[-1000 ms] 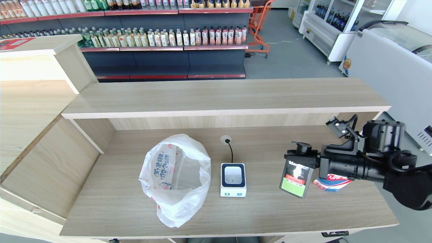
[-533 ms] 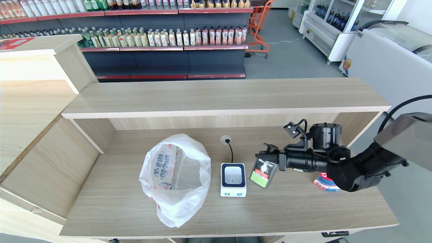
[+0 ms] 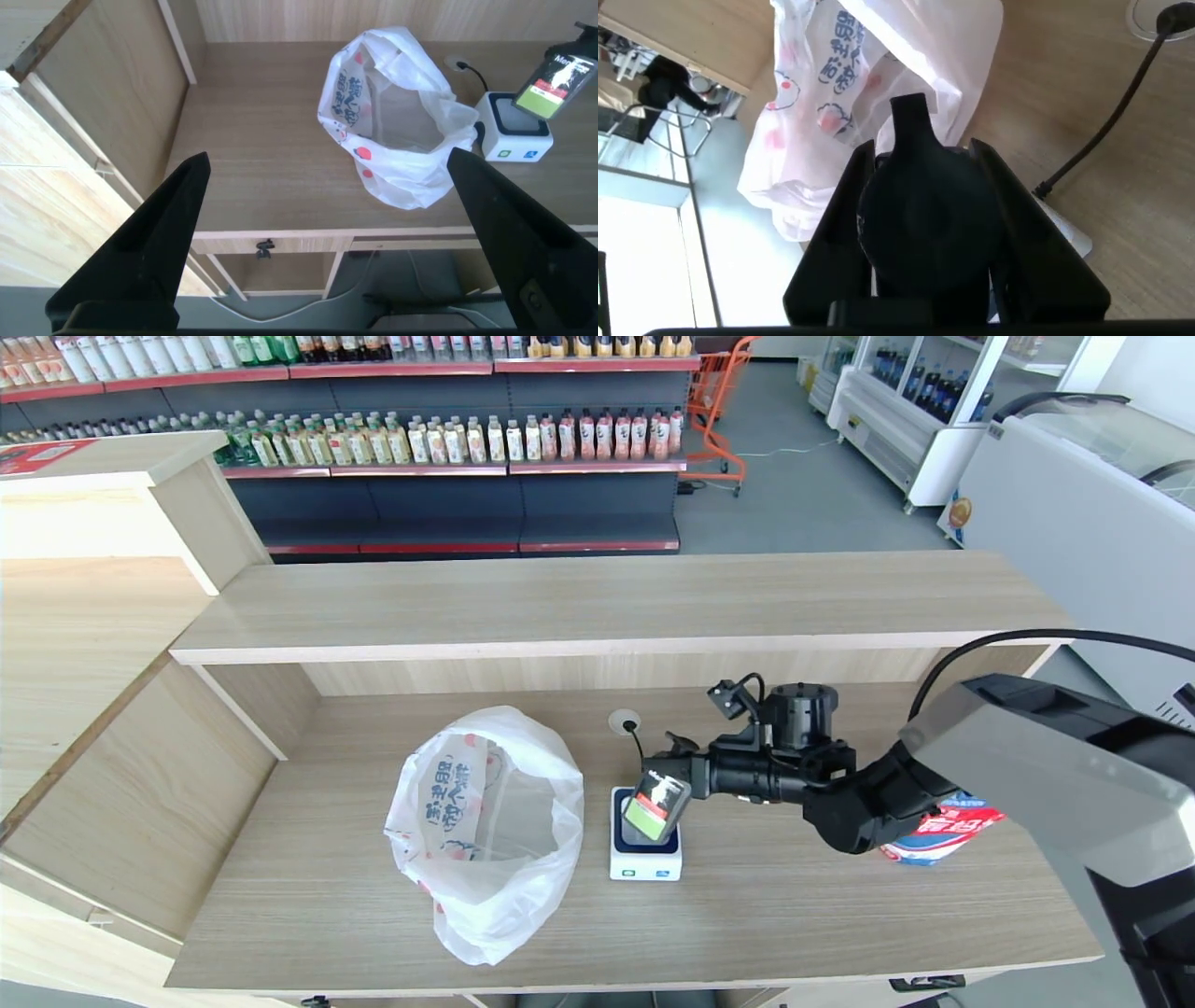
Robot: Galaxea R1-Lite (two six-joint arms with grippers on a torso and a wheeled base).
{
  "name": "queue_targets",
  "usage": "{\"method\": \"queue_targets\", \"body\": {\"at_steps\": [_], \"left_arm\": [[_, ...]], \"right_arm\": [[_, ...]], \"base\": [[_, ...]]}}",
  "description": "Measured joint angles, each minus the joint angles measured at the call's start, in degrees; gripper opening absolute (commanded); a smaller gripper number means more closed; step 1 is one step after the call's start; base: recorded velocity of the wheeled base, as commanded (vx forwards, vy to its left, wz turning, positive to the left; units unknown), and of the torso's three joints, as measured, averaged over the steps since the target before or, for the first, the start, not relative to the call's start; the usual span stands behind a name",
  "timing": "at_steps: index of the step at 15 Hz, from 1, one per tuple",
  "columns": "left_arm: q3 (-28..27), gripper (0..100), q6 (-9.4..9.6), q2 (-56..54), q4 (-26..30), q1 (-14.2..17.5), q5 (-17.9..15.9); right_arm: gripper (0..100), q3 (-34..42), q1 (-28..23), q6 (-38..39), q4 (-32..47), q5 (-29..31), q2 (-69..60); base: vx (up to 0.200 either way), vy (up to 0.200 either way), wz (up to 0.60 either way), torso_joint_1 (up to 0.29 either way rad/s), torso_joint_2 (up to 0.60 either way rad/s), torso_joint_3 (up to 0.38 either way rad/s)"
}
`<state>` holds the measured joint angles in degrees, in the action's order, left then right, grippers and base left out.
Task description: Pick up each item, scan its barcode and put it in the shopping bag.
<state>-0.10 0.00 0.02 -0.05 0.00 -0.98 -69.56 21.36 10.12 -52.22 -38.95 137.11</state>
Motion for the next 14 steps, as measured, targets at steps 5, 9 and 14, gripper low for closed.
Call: {"method": "queue_targets", "body": {"at_steps": [5,9,14], "left_arm": [[0.0,100,0.00,0.0,0.0,0.0,0.0],[0.0,100,0.00,0.0,0.0,0.0,0.0],[0.0,100,0.00,0.0,0.0,0.0,0.0]], "right_arm": [[0,-1.2,0.6,-0.6,-0.5,1.3,3.5],[0,-1.7,0.6,-0.6,-0.4,1.3,3.7],[0,1.6,0.4,2.1,-0.5,1.3,-3.3]], "base": [[0.000,0.000,0.00,0.000,0.00,0.000],[0.000,0.000,0.00,0.000,0.00,0.000],[0.000,0.000,0.00,0.000,0.00,0.000]]}}
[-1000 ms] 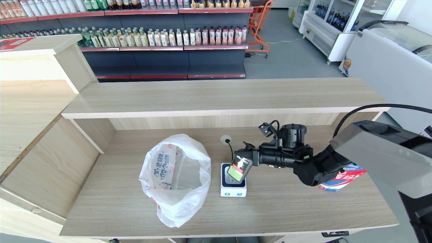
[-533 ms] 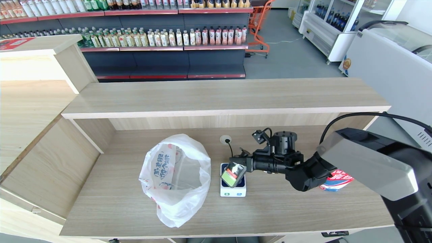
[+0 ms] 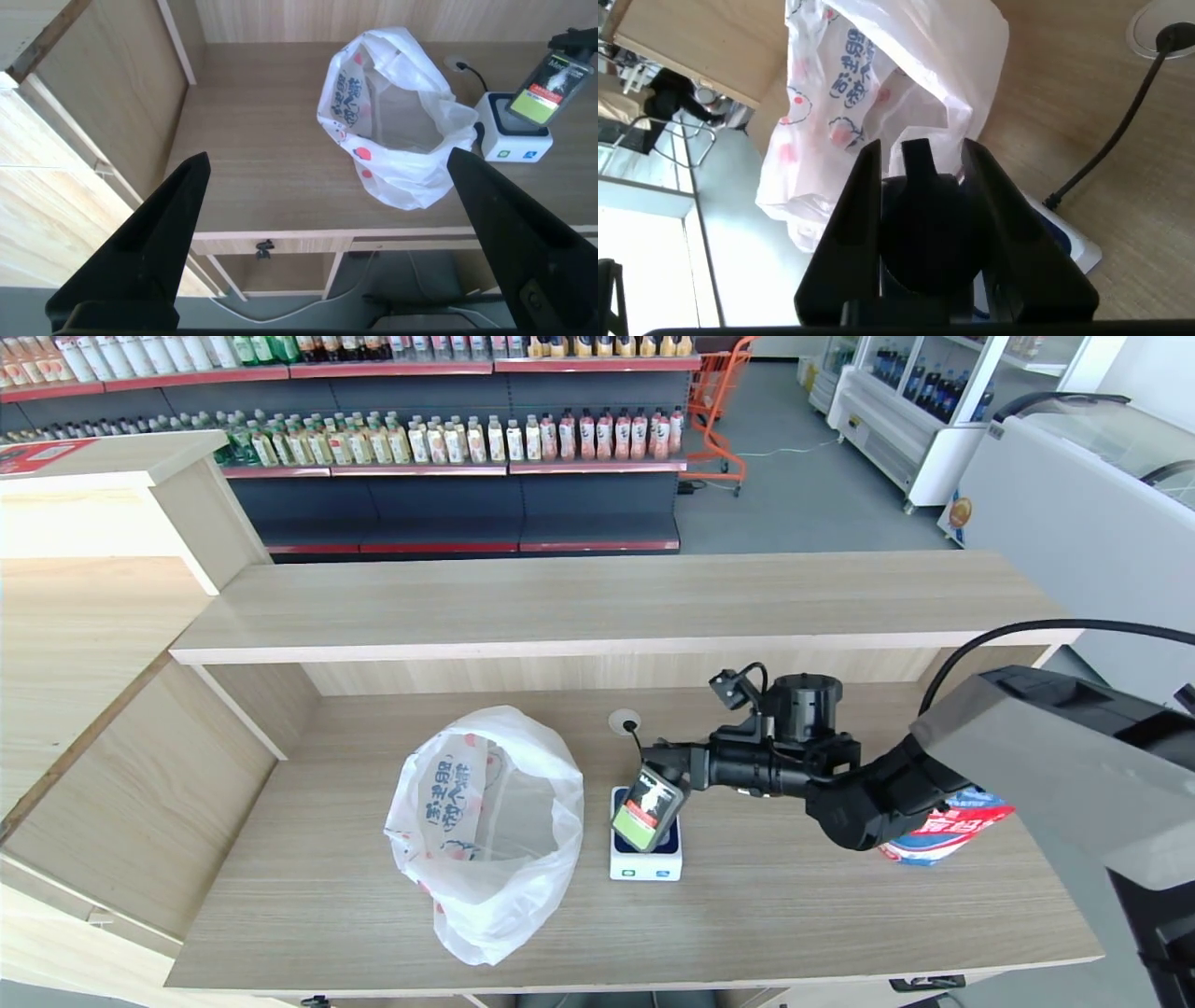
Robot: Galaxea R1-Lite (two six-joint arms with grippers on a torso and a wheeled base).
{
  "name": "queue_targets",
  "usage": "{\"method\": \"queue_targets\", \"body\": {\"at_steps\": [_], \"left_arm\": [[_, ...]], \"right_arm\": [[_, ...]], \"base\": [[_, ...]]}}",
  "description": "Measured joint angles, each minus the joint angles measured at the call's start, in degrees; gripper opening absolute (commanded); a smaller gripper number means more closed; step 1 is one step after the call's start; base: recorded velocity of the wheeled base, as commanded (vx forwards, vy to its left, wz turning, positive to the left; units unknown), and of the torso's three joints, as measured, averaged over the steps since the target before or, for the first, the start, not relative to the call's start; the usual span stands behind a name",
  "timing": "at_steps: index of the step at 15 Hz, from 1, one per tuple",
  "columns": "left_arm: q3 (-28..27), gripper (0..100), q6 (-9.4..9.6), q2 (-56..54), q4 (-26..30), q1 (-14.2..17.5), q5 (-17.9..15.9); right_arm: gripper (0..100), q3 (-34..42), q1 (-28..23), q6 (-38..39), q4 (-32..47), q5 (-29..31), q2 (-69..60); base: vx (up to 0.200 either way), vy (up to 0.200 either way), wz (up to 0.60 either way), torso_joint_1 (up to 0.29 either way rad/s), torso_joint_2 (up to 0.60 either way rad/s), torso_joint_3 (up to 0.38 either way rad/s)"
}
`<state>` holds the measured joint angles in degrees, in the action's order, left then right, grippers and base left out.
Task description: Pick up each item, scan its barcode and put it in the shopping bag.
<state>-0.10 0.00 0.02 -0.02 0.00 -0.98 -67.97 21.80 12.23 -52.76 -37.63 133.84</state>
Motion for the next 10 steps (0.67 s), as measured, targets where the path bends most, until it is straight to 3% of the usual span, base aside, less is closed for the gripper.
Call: {"method": "queue_targets", "body": {"at_steps": [5,10], "left_arm": [[0.0,100,0.00,0.0,0.0,0.0,0.0],[0.0,100,0.02,0.0,0.0,0.0,0.0]], "right_arm": [[0,11.9,-0.7,-1.3,-9.9,-0.1,-10.8],[0,7.7,1.7,-2.0,-8.4,0.0,-9.0]], "base": [[0.000,0.000,0.00,0.000,0.00,0.000],[0.000,0.000,0.00,0.000,0.00,0.000]]}}
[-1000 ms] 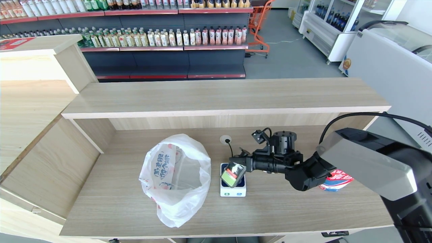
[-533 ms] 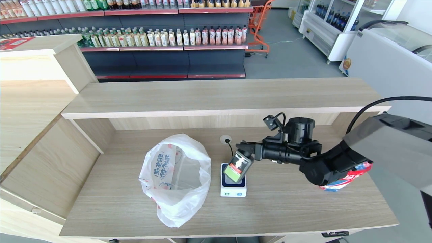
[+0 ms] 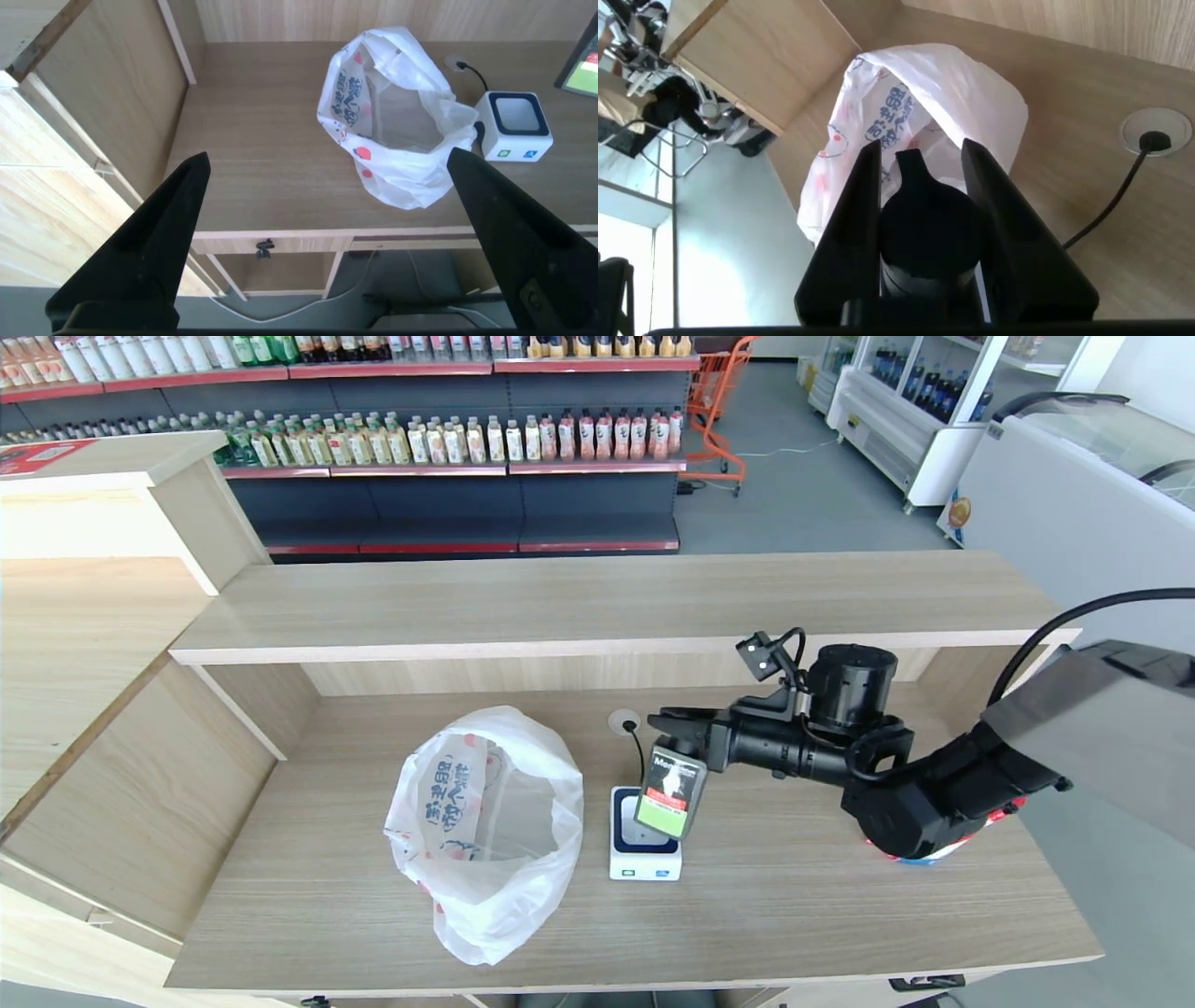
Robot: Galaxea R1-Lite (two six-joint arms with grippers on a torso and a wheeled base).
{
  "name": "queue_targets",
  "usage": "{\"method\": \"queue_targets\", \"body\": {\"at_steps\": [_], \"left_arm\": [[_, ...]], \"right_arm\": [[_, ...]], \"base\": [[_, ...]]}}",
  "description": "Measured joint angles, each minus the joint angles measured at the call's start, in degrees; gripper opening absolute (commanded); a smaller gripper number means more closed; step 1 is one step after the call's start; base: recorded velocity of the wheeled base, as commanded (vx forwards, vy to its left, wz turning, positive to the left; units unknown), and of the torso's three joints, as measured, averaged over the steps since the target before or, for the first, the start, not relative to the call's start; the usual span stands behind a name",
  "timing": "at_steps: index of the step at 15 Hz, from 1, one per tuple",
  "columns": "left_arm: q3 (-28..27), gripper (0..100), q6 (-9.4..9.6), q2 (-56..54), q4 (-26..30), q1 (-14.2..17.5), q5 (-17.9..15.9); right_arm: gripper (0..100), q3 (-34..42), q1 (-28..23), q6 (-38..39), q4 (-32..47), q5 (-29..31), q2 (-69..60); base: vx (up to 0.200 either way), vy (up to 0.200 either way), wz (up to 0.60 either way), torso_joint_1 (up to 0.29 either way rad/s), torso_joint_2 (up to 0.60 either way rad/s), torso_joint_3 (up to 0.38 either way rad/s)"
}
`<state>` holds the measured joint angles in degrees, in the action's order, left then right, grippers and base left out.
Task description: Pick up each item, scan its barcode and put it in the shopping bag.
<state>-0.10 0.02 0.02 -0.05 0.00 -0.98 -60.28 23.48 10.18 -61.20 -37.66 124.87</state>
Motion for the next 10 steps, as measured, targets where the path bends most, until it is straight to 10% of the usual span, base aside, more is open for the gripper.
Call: {"method": "queue_targets", "body": {"at_steps": [10], "left_arm": [[0.0,100,-0.02,0.0,0.0,0.0,0.0]], "right_arm": [[0,-27.1,7.9,-6.3,15.8,-0.1,15.8]], "base": [[0.000,0.000,0.00,0.000,0.00,0.000]]}}
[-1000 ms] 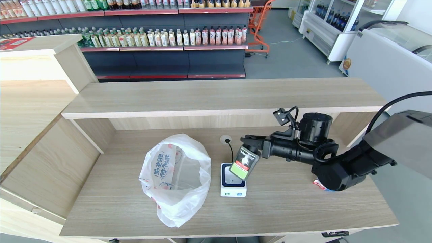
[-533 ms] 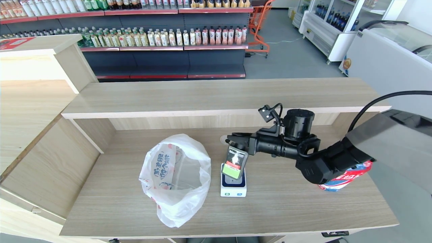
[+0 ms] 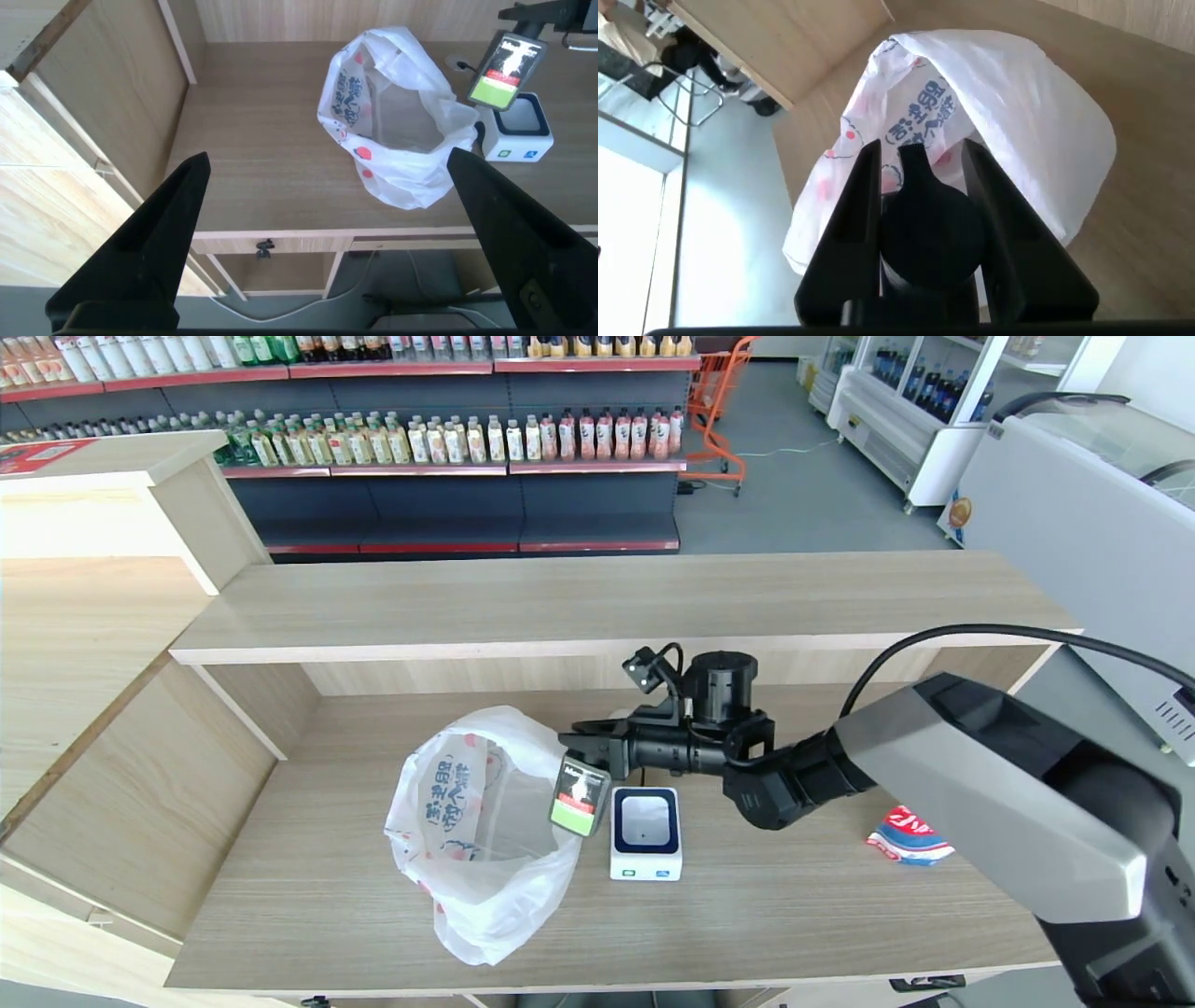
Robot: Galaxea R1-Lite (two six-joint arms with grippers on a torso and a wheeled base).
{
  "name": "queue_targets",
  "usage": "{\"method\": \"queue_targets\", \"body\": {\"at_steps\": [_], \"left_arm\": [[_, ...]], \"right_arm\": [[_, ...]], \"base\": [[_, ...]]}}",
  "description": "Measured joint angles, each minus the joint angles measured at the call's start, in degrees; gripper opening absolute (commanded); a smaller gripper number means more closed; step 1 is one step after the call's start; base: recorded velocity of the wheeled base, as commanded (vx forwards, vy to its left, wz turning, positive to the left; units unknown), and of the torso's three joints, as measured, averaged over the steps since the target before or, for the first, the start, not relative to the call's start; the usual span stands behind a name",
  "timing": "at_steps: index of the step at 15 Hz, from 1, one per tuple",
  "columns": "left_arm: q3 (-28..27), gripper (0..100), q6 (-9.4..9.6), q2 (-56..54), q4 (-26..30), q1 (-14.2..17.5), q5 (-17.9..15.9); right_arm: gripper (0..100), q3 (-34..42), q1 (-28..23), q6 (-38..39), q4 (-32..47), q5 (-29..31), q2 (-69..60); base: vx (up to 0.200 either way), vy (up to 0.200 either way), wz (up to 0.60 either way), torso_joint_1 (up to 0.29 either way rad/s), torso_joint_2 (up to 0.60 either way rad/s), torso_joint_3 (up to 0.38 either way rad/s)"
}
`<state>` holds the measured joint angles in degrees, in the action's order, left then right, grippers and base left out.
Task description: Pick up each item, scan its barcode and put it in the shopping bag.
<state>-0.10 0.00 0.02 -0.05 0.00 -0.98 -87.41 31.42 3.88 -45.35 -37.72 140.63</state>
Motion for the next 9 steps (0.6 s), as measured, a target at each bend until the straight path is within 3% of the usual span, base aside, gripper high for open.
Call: {"method": "queue_targets", "body": {"at_steps": [4,9], "left_arm": [[0.0,100,0.00,0.0,0.0,0.0,0.0],[0.0,100,0.00,0.0,0.0,0.0,0.0]], "right_arm": [[0,-3.1,2.8,-8.5,0.9,-0.2,5.6],[0,-10.8,4.4,-9.8,4.7,-0.2,9.2]], "base": [[0.000,0.000,0.00,0.000,0.00,0.000],[0.000,0.000,0.00,0.000,0.00,0.000]]}}
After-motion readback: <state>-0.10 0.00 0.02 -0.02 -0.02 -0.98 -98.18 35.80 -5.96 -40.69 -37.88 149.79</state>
